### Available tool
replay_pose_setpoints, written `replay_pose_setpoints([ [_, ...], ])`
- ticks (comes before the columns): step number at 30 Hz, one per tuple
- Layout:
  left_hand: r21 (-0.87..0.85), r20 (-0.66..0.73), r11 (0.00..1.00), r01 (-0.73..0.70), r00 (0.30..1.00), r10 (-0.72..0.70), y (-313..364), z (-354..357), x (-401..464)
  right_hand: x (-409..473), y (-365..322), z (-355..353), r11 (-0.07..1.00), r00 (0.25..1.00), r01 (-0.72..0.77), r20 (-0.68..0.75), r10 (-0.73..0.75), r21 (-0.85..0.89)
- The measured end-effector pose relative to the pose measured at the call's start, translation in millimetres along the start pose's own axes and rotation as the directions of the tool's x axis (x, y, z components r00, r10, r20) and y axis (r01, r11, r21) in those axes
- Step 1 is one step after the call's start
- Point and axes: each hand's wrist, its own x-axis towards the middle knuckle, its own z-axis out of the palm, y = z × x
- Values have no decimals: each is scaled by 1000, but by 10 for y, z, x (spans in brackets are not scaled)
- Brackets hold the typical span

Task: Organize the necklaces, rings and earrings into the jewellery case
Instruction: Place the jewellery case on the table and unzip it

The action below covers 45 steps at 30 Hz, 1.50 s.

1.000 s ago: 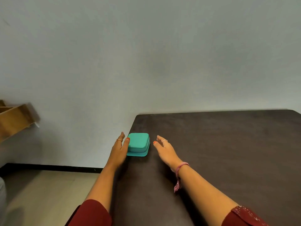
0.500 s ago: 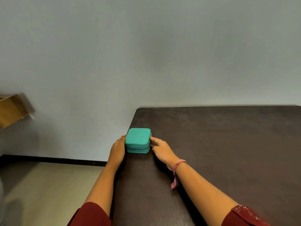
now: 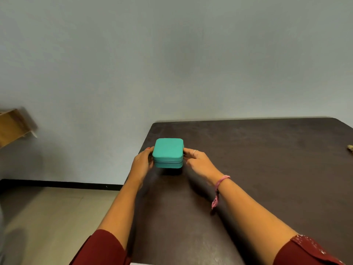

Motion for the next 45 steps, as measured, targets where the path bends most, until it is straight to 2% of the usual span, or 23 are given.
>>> replay_pose_setpoints([
  [9, -134, 107, 989, 61, 993, -47, 126, 720, -516, -779, -96, -812, 997, 999, 24, -30, -26, -79],
  [17, -202, 169, 969, 141, 980, -107, -35, 1421, -976, -1393, 151, -1377, 996, 993, -26, -121, 16, -86],
  [22, -228, 200, 956, 183, 970, -138, -127, 1723, -1287, -1735, 305, -1636, 997, 982, -67, -179, 62, -24],
  [27, -213, 193, 963, 165, 973, -124, -226, 1900, -1569, -2041, 453, -1725, 995, 974, -70, -208, 85, 77],
  [34, -184, 169, 973, 143, 979, -112, -322, 1944, -1863, -2310, 651, -1784, 991, 968, -122, -216, 129, 48],
  [39, -148, 193, 982, 117, 977, -88, -409, 1946, -1960, -2399, 753, -1856, 984, 973, -140, -170, 157, 110],
  [45, -29, 248, 998, 50, 968, -41, -500, 1921, -1918, -2404, 832, -1919, 991, 974, -131, -181, 132, 21],
])
